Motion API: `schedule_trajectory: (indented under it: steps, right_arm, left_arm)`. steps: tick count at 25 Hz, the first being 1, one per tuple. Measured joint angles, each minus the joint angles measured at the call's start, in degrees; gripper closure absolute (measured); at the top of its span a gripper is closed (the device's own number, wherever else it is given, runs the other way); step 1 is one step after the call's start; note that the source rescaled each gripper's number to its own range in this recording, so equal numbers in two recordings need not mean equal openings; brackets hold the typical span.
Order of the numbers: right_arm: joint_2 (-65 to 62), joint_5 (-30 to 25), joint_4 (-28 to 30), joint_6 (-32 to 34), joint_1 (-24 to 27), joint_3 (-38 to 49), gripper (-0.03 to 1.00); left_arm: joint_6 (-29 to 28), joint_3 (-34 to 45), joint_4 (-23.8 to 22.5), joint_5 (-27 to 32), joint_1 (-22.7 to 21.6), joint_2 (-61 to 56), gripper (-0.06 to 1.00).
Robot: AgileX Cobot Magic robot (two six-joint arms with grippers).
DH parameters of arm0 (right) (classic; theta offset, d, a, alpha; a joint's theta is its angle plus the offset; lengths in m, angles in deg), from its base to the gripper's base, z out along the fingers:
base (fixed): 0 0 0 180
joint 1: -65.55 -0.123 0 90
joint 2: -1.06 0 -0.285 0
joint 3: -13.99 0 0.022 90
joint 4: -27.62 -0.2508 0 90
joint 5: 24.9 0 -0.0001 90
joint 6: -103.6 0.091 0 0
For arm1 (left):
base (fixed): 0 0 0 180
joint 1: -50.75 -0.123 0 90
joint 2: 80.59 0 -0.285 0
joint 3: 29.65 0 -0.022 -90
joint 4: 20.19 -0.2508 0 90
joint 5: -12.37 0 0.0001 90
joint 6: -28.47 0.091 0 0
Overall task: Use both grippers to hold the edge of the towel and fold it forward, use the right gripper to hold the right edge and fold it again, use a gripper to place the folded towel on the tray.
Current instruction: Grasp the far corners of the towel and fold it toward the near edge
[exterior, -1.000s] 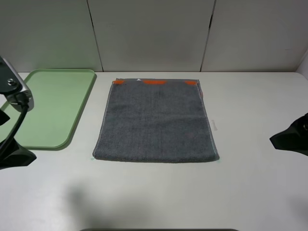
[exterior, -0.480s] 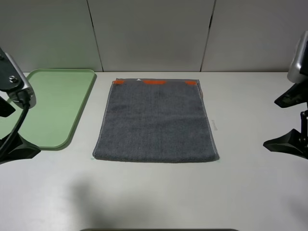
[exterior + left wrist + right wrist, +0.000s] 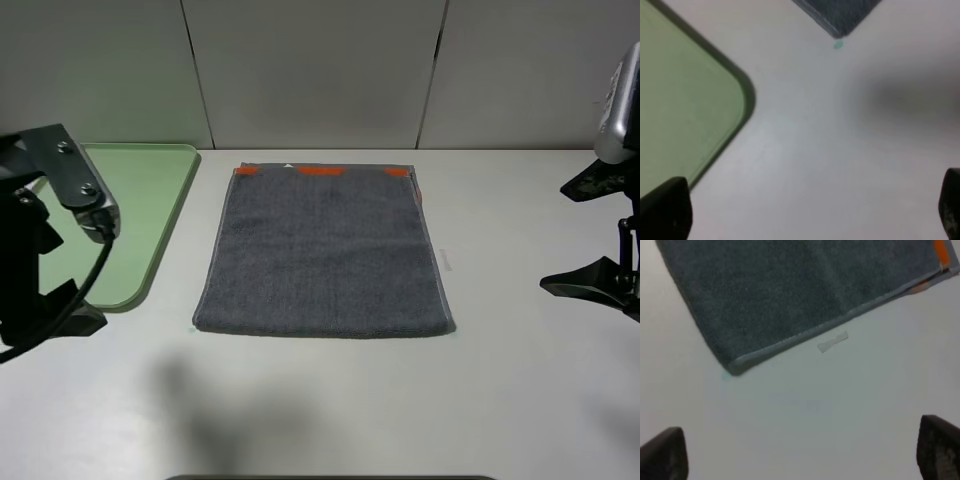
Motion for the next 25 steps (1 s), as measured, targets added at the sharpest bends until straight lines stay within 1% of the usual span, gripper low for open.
schedule_trajectory:
  steps: [2,8,13,21,25]
  right_arm:
    - [0.16,0.00,-0.63,-0.81,0.00,0.00,-0.03]
    - [4.00,0.26,-1.90,-1.55,0.00,0.00,-0.03]
    - [8.01,2.25,-2.37,-2.23,-0.36,0.00,-0.03]
    - [17.65,8.06,-2.69,-2.63,-9.73,0.00,-0.03]
    - [23.03,9.38,-2.84,-2.63,-10.48,-0.05,-0.03]
  left_arm:
    - [0.62,-0.20,-0.09,-1.26,0.54,2.92,-0.04]
    - [3.29,-3.37,-0.14,-4.94,4.01,11.21,-0.04]
    - [5.98,-6.52,-0.20,-7.04,4.36,17.25,-0.04]
    - [12.61,-10.90,-0.20,-8.31,4.36,25.29,-0.04]
    - [15.39,-11.60,-0.20,-9.66,4.36,27.00,-0.04]
